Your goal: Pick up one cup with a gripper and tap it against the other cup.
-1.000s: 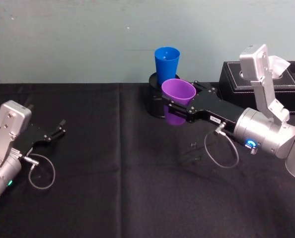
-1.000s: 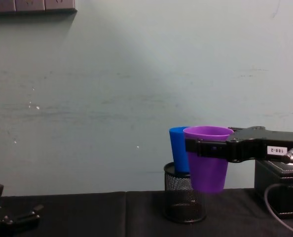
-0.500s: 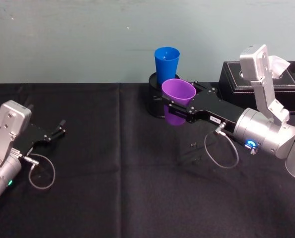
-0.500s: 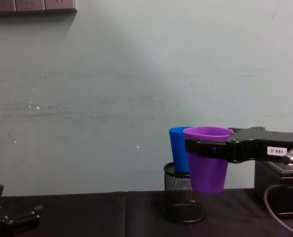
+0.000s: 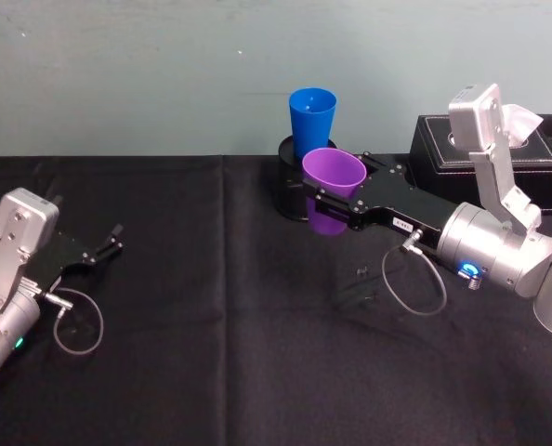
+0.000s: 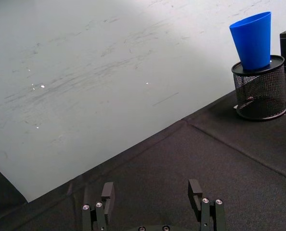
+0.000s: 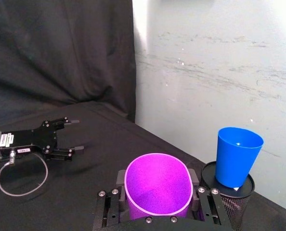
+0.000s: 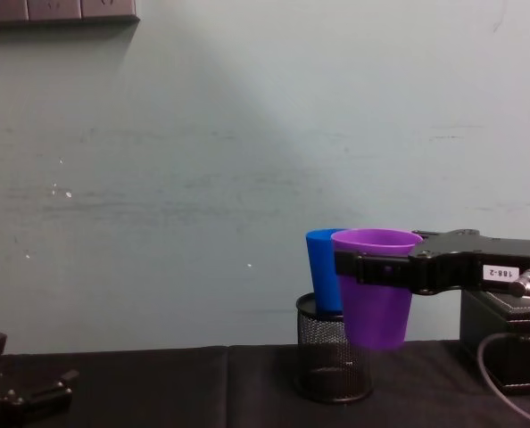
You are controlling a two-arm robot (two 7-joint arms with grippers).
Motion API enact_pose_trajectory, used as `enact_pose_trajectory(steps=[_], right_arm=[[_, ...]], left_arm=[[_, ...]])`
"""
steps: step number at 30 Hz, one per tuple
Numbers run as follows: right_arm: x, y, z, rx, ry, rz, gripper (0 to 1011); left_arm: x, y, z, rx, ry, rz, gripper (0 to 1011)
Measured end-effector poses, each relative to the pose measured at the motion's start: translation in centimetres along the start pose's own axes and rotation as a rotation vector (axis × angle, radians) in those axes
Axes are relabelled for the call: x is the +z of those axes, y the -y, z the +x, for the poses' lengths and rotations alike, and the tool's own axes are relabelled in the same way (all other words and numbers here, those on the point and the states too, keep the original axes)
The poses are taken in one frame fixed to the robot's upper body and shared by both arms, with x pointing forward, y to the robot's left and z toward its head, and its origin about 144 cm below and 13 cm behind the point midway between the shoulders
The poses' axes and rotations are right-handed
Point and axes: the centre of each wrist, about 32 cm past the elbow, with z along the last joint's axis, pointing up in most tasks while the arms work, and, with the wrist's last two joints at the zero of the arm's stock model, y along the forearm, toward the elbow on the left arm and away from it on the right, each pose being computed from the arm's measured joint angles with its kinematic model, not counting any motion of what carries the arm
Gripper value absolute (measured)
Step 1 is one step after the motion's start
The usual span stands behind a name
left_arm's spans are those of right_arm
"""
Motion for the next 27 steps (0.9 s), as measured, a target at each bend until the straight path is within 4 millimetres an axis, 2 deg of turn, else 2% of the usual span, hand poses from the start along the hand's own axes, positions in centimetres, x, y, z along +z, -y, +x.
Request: enact_pose_trajectory(steps=[27], right_arm=[[-0.01, 0.00, 0.00, 0.001, 0.000, 0.000, 726]], left_arm=[[0.00, 0.00, 0.00, 0.000, 0.000, 0.000, 1000]])
